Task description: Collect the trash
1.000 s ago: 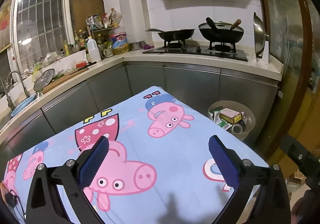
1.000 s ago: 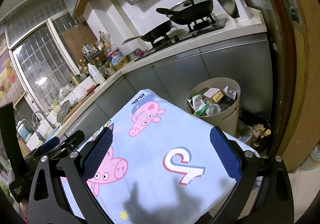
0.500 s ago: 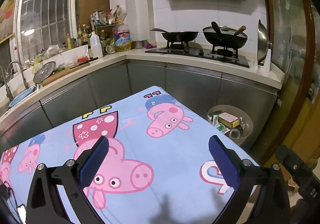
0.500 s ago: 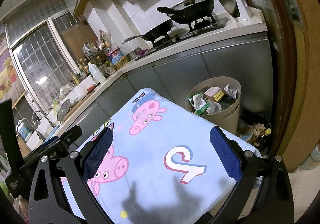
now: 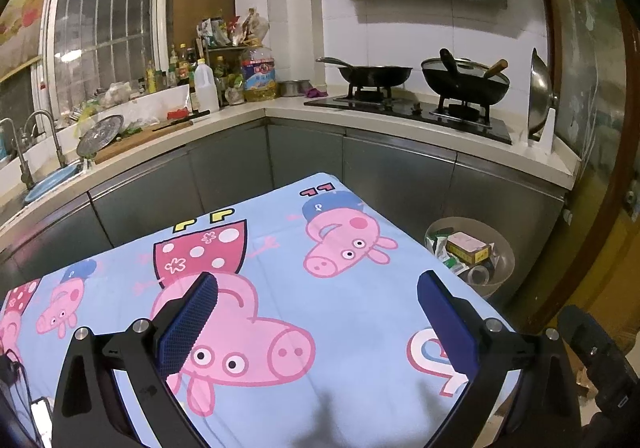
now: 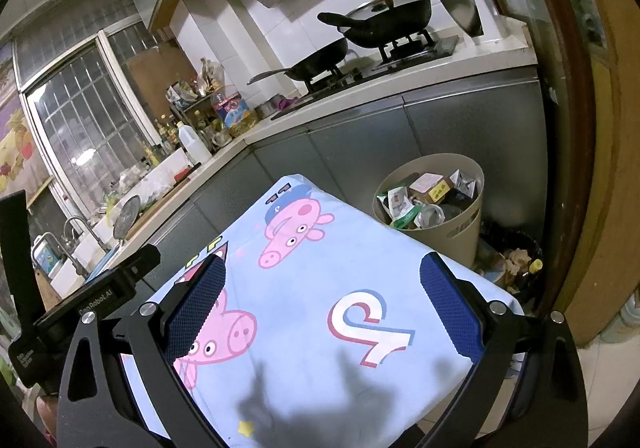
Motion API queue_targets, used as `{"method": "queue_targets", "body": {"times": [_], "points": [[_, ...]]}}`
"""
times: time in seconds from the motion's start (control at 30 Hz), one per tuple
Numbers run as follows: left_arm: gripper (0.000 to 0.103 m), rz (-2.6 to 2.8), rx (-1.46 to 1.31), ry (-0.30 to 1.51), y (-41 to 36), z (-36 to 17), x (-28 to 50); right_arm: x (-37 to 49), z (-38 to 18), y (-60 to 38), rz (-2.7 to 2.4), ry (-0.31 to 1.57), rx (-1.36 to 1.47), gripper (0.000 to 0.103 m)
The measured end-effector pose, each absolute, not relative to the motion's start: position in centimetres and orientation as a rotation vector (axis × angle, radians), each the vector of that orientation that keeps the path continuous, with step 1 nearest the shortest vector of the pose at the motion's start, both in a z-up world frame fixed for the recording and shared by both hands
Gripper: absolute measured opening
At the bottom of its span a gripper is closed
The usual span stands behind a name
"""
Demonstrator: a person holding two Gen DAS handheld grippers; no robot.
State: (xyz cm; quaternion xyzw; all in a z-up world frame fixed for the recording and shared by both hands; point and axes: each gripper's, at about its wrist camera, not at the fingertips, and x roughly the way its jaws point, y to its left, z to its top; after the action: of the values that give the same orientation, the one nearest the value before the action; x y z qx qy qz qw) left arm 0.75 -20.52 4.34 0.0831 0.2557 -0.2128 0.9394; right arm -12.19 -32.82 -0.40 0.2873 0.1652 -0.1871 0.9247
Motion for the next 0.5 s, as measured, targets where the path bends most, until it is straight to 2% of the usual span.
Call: {"method": "queue_targets", "body": {"times": [0.5], "points": [[0.099,-0.433,0.189,0.528,-20.67,4.32,0.40,-12.29,-0.99,-32.76,-0.380,0.350,0.596,0.097]]}}
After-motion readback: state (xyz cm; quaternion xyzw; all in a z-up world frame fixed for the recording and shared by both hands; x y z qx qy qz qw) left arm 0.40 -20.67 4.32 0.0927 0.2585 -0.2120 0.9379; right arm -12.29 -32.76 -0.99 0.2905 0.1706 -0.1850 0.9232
